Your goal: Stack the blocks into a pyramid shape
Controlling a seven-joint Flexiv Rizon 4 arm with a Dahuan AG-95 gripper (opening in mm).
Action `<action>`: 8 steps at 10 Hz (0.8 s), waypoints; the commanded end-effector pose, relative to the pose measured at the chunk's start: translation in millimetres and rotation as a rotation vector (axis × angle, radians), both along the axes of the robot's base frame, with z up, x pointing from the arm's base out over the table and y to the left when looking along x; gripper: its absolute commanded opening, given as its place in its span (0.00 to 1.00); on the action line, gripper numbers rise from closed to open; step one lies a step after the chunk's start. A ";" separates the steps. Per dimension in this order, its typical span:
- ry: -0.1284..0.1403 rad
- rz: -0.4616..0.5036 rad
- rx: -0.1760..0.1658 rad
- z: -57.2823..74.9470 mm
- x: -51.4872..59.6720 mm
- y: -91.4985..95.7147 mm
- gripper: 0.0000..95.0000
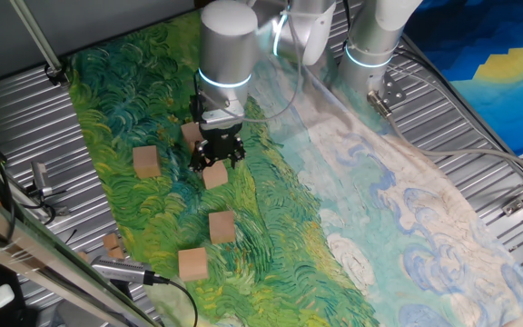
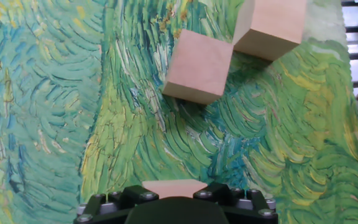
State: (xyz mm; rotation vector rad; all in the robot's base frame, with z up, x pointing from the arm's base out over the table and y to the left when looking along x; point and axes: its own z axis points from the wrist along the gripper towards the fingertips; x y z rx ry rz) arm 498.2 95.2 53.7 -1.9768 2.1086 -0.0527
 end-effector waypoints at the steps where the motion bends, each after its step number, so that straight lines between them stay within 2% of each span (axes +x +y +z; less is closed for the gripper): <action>1: -0.008 0.001 -0.001 0.7 -3.1 -1.3 1.00; 2: -0.009 -0.001 -0.001 0.3 -4.2 -1.6 1.00; 3: -0.009 -0.003 -0.001 -0.1 -5.2 -1.8 0.80; 5: -0.001 -0.002 -0.009 -1.1 -7.9 -2.3 0.80; 6: 0.014 0.006 -0.017 -1.4 -9.0 -2.5 0.80; 7: 0.022 0.014 -0.022 -1.5 -9.0 -2.5 1.00; 8: 0.024 0.012 -0.023 -1.4 -9.0 -2.5 1.00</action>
